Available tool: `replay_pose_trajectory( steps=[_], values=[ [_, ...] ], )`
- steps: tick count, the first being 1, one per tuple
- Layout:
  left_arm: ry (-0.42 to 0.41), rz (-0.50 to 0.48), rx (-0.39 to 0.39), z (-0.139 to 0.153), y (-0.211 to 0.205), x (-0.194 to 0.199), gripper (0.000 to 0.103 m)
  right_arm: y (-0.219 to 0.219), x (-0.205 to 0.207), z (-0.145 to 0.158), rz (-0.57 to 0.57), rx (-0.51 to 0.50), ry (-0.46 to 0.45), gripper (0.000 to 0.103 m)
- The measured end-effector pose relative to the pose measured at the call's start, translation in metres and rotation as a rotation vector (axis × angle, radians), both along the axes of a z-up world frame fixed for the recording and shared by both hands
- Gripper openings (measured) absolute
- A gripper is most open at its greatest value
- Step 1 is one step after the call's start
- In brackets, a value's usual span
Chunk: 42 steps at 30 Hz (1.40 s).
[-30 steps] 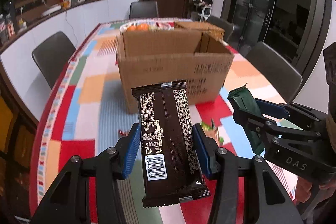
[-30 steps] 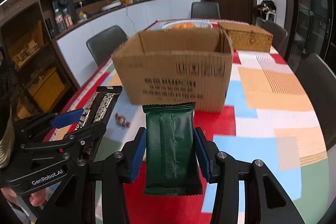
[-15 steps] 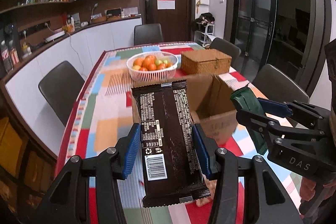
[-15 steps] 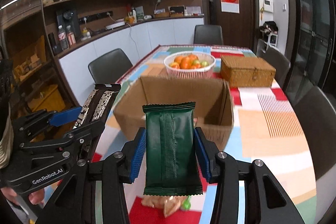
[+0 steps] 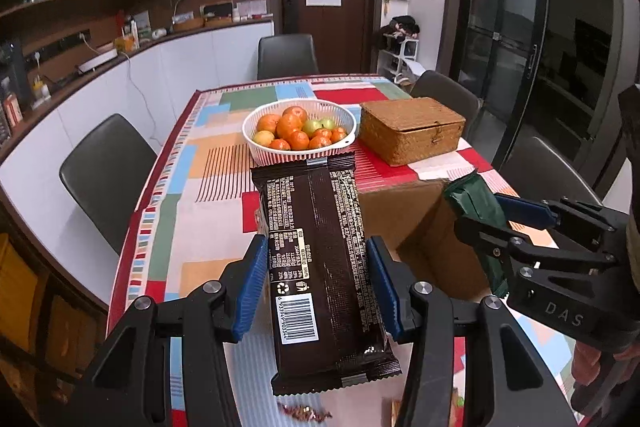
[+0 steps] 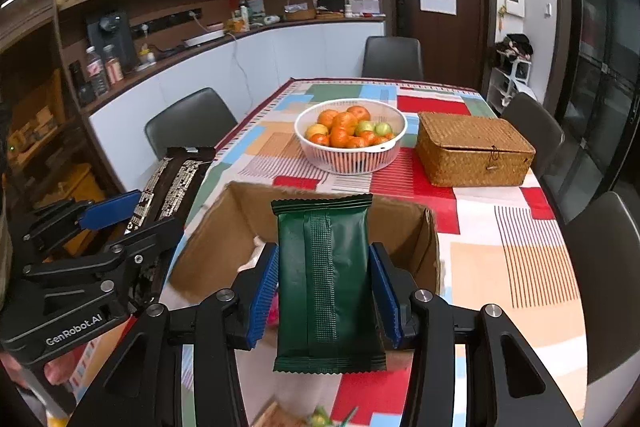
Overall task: Organize snacks
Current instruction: 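Carry the green pouch and chocolate bar over the box and release both, then grasp the green lollipop with the right tool while the left tool grasps the gold biscuit bag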
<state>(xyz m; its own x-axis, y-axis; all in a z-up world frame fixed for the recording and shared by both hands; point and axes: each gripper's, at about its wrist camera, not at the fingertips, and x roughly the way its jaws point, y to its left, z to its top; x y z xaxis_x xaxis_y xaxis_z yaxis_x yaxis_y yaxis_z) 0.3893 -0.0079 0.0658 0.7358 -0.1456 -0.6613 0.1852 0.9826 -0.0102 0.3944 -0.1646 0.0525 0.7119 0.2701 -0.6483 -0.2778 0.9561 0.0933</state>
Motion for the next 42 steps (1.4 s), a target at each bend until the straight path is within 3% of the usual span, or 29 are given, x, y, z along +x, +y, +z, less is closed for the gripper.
replay_pose_trajectory(
  steps=[6, 8, 11, 12, 22, 31, 42],
  values=[
    [0.022, 0.000, 0.041, -0.011, -0.007, 0.029, 0.051, 0.003, 0.030, -0.005, -0.025, 0.005, 0.021, 0.046],
    [0.022, 0.015, 0.060, -0.011, -0.009, 0.034, 0.064, 0.001, 0.038, -0.005, -0.038, 0.009, 0.012, 0.048],
    [-0.009, 0.023, 0.083, -0.010, -0.010, 0.027, 0.071, -0.001, 0.041, -0.006, -0.075, -0.033, 0.001, 0.066],
    [-0.019, 0.027, 0.092, -0.010, -0.010, 0.022, 0.071, -0.002, 0.038, -0.006, -0.093, -0.041, -0.012, 0.067],
    [-0.072, -0.048, 0.100, -0.013, -0.025, -0.053, 0.078, -0.019, -0.033, -0.014, -0.084, -0.030, -0.073, 0.066],
    [-0.113, -0.139, 0.163, -0.026, -0.049, -0.117, 0.082, -0.038, -0.105, -0.033, -0.102, -0.010, -0.082, 0.066],
    [0.000, -0.273, 0.219, -0.083, -0.063, -0.150, 0.083, -0.049, -0.147, -0.085, -0.134, -0.003, 0.049, 0.066]
  ],
)
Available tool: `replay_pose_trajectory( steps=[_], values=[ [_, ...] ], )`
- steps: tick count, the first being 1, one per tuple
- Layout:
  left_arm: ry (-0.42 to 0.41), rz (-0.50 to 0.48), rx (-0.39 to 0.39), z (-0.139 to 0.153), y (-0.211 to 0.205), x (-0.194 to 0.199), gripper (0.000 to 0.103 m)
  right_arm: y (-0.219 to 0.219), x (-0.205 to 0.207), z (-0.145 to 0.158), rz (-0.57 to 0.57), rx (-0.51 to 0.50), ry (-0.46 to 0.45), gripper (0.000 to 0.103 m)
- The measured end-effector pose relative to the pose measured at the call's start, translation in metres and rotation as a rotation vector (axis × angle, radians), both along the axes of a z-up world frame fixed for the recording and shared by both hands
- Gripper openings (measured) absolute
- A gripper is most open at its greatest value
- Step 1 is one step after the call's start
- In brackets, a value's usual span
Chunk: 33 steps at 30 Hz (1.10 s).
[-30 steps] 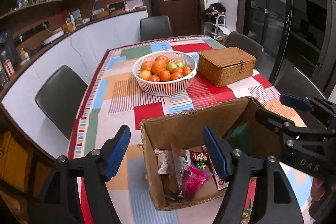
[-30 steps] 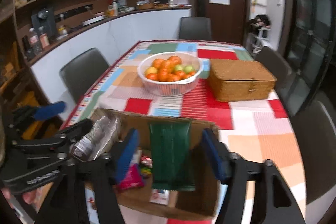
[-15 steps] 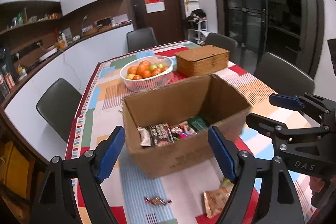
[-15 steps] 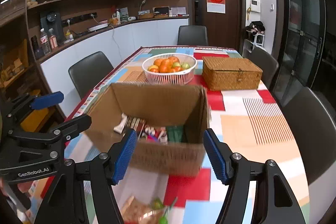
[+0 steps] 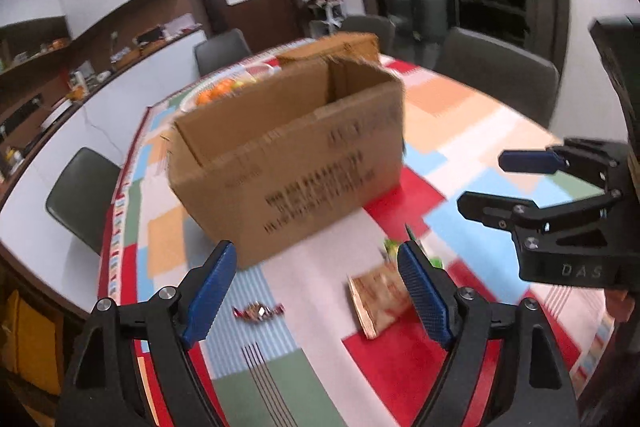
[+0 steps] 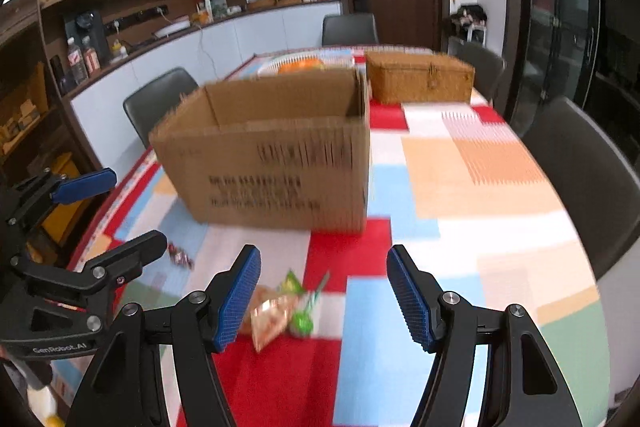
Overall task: Organize snacks
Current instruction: 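Grasp the green lollipop with the right tool while the left tool grasps the gold biscuit bag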
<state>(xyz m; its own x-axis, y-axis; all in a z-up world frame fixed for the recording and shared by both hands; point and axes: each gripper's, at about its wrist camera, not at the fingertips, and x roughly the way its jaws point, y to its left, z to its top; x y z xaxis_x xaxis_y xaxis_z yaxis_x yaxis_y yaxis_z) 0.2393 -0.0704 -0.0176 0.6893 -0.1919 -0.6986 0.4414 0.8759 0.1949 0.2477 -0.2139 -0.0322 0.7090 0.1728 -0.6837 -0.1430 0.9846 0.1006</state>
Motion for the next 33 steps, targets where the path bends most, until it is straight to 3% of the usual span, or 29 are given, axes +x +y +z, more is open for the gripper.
replay_pose_trajectory(
  steps=[12, 17, 27, 30, 33],
  values=[
    [0.180, -0.156, 0.091, -0.063, -0.016, 0.012, 0.083, 0.005, -0.009, -0.053, -0.014, 0.000, 0.152, 0.066],
    [0.239, -0.246, 0.103, -0.078, -0.031, 0.021, 0.083, 0.001, -0.008, -0.063, -0.042, -0.007, 0.192, 0.066],
    [0.287, -0.312, 0.098, -0.091, -0.047, 0.048, 0.083, -0.006, 0.000, -0.076, -0.073, -0.009, 0.241, 0.066],
    [0.297, -0.309, 0.075, -0.094, -0.045, 0.052, 0.080, -0.008, 0.002, -0.081, -0.076, -0.011, 0.256, 0.066],
    [0.319, -0.307, 0.037, -0.096, -0.043, 0.055, 0.065, -0.006, 0.005, -0.084, -0.072, -0.007, 0.265, 0.066]
  ],
)
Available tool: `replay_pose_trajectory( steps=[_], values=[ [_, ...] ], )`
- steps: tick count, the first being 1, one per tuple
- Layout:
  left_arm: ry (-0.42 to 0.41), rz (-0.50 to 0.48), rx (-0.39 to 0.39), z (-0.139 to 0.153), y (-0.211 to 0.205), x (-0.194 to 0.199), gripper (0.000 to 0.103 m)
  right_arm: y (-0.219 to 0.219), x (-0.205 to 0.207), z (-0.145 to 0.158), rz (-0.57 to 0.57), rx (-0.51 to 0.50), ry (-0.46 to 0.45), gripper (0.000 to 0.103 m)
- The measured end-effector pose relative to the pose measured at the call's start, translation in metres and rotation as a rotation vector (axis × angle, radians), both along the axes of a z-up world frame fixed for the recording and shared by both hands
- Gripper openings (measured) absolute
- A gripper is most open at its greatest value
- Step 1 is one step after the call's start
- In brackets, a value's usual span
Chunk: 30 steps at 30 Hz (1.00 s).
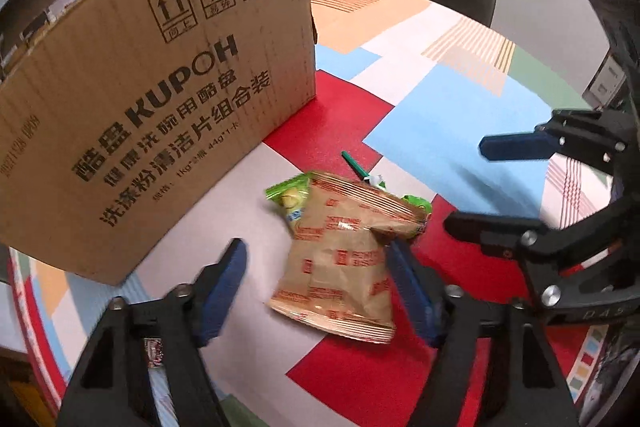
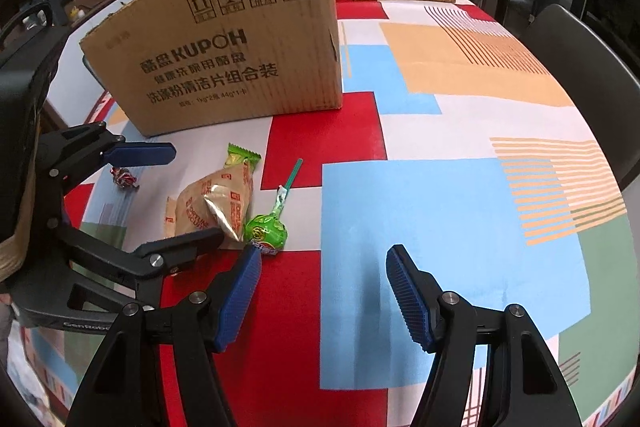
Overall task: Organize snacks
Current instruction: 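Grasp the green lollipop with the right tool while the left tool grasps the gold biscuit bag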
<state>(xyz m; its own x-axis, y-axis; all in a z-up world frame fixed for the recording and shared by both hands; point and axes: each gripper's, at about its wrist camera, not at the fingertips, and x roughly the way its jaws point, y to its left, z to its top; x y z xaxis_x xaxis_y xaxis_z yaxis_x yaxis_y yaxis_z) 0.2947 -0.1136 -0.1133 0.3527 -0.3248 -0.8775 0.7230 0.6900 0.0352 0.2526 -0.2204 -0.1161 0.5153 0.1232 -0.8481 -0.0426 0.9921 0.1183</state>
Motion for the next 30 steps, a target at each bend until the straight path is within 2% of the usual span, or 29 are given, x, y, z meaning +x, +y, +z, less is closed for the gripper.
replay_pose_trajectory(
  steps=[3, 6, 8, 14, 18, 24, 30],
  values=[
    [0.021, 0.011, -0.026, -0.003, 0.002, 0.001, 0.054, 0.002, 0.001, -0.003, 0.013, 0.019, 0.008, 0.066],
    [0.035, 0.036, -0.059, -0.004, 0.006, 0.002, 0.048, 0.005, 0.002, -0.004, 0.024, 0.032, 0.010, 0.066],
    [0.053, 0.059, -0.084, -0.004, 0.009, 0.004, 0.038, 0.006, 0.004, -0.006, 0.029, 0.037, 0.013, 0.063],
    [0.054, 0.136, -0.130, 0.001, 0.024, -0.001, 0.036, 0.010, 0.008, -0.010, 0.044, 0.067, 0.022, 0.058],
    [0.050, 0.218, -0.132, 0.005, 0.038, -0.005, 0.036, 0.016, 0.010, -0.010, 0.059, 0.083, 0.020, 0.054],
    [-0.024, 0.315, -0.107, 0.016, 0.061, -0.019, 0.036, 0.028, 0.017, -0.013, 0.073, 0.084, 0.033, 0.049],
    [-0.030, 0.371, -0.121, 0.019, 0.074, -0.027, 0.036, 0.042, 0.023, -0.019, 0.076, 0.036, 0.048, 0.040]
  ],
)
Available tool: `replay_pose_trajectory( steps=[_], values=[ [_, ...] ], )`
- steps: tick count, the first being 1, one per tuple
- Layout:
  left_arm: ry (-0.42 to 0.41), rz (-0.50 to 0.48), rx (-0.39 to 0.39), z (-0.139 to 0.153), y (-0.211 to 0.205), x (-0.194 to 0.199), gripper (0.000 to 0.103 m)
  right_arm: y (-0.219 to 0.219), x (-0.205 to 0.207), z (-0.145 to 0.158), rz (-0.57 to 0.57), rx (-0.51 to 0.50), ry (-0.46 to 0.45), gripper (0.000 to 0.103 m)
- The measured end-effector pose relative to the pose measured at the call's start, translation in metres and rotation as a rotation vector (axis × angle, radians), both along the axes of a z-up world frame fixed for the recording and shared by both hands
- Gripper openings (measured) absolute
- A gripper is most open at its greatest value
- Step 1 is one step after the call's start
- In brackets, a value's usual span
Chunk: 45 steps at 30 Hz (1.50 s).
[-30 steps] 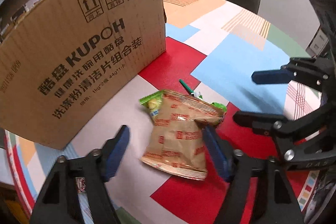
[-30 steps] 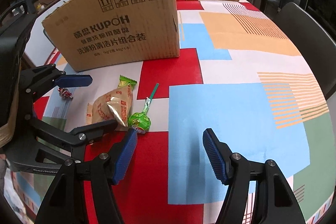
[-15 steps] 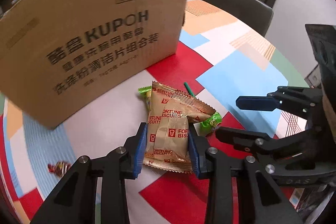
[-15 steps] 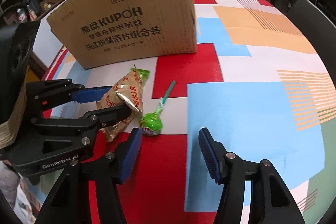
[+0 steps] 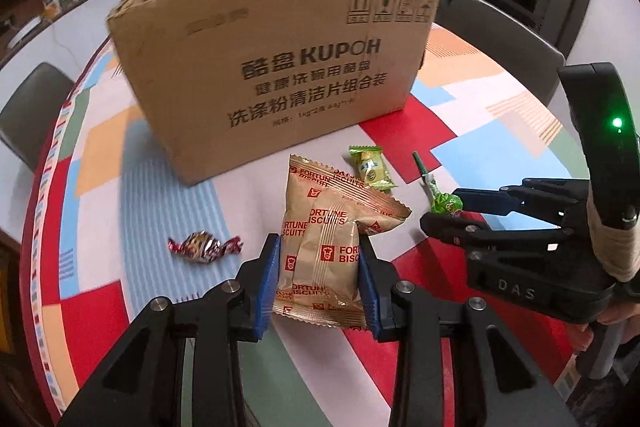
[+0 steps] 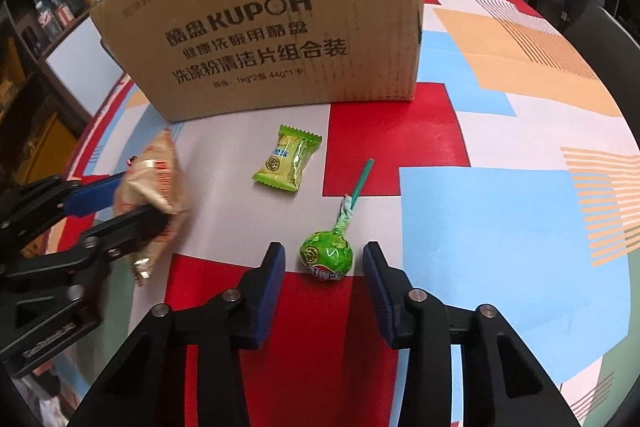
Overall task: Organize snacks
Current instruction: 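Grasp the green lollipop with the right tool while the left tool grasps the gold biscuit bag, then carry the lollipop and biscuit bag into the box and release both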
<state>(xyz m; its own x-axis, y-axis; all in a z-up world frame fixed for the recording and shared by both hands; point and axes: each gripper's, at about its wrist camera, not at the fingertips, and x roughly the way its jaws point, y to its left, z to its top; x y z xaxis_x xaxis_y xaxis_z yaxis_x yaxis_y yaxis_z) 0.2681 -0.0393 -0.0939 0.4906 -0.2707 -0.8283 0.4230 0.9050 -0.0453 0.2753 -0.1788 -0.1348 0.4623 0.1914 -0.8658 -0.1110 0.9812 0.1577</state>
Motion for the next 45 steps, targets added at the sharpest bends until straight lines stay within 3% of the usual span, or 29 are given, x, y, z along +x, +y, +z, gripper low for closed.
replay_pose_trajectory(
  steps=[5, 13, 25, 35, 45],
  values=[
    [0.011, 0.037, -0.033, 0.003, 0.008, -0.003, 0.036, 0.006, 0.003, 0.001, -0.017, -0.028, -0.001, 0.028],
    [-0.024, 0.054, -0.059, 0.024, 0.015, -0.014, 0.036, 0.009, -0.010, 0.016, -0.031, -0.036, -0.041, 0.027],
    [-0.176, 0.081, -0.093, 0.097, 0.026, -0.016, 0.036, 0.021, -0.034, 0.107, -0.011, -0.017, -0.268, 0.027],
    [-0.299, 0.100, -0.097, 0.158, 0.032, 0.010, 0.036, 0.028, -0.014, 0.170, -0.002, 0.006, -0.412, 0.027],
    [-0.277, 0.122, -0.100, 0.175, 0.031, 0.071, 0.036, 0.030, 0.034, 0.199, 0.003, 0.032, -0.446, 0.027]
  ],
)
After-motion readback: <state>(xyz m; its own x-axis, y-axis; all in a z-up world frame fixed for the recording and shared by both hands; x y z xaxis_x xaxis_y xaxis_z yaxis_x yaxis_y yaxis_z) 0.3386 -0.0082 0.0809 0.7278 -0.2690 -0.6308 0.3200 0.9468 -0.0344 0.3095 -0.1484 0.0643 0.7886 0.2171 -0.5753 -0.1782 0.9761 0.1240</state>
